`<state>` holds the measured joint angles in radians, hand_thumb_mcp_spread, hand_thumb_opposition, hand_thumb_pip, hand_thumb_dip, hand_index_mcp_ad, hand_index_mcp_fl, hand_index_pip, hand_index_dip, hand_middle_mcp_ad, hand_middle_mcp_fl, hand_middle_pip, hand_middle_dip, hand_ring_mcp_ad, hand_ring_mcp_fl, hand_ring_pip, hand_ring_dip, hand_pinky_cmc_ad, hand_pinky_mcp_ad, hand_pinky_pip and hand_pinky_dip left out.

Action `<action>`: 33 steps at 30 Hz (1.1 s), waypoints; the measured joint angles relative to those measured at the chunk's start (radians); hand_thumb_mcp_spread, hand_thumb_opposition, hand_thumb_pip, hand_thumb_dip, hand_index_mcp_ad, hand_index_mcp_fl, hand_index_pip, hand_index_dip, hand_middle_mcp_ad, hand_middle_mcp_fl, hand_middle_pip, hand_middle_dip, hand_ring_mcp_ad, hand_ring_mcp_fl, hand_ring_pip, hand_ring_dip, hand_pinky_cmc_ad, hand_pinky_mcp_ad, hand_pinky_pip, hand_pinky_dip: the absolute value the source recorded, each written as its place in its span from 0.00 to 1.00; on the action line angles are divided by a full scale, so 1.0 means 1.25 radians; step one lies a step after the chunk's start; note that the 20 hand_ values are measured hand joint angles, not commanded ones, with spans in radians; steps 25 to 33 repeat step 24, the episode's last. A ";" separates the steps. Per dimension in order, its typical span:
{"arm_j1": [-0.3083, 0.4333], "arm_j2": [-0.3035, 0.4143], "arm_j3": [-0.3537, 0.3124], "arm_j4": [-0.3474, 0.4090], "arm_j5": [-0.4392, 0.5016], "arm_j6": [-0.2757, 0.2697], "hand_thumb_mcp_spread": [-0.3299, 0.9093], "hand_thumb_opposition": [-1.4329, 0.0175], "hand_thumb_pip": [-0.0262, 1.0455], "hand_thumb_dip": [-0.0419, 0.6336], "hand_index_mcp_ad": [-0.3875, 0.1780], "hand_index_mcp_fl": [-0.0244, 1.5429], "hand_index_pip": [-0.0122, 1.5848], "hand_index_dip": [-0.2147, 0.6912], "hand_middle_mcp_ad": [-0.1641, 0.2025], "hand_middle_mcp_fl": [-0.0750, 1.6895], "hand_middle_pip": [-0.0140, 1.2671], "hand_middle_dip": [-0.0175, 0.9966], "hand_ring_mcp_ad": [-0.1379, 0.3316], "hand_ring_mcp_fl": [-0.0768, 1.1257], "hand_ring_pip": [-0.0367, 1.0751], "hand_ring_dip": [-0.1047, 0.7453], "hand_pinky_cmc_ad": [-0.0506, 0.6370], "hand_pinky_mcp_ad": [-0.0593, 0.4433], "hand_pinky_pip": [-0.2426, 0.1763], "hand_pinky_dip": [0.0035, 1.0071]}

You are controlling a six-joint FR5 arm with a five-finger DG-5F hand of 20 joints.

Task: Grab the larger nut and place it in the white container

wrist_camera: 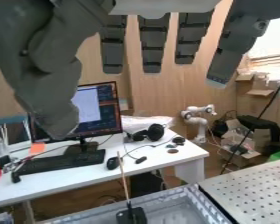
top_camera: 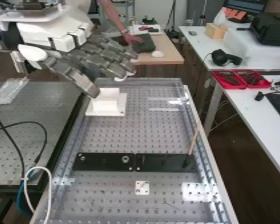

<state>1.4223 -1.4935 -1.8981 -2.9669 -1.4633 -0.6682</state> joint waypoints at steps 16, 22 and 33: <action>-0.010 -0.008 0.007 0.011 -0.020 -0.011 0.42 0.43 0.74 0.37 0.42 0.02 0.31 0.11 0.63 0.09 0.10 0.27 0.58 0.06 0.11 0.31 0.57 0.68 0.37 0.69; -0.010 -0.004 0.002 0.019 -0.022 -0.022 0.41 0.43 0.74 0.37 0.42 0.02 0.30 0.12 0.63 0.09 0.10 0.27 0.58 0.06 0.11 0.31 0.57 0.67 0.36 0.68; -0.010 -0.005 0.003 0.015 -0.024 -0.026 0.41 0.43 0.73 0.36 0.42 0.02 0.30 0.12 0.63 0.09 0.10 0.27 0.58 0.06 0.11 0.32 0.57 0.68 0.37 0.68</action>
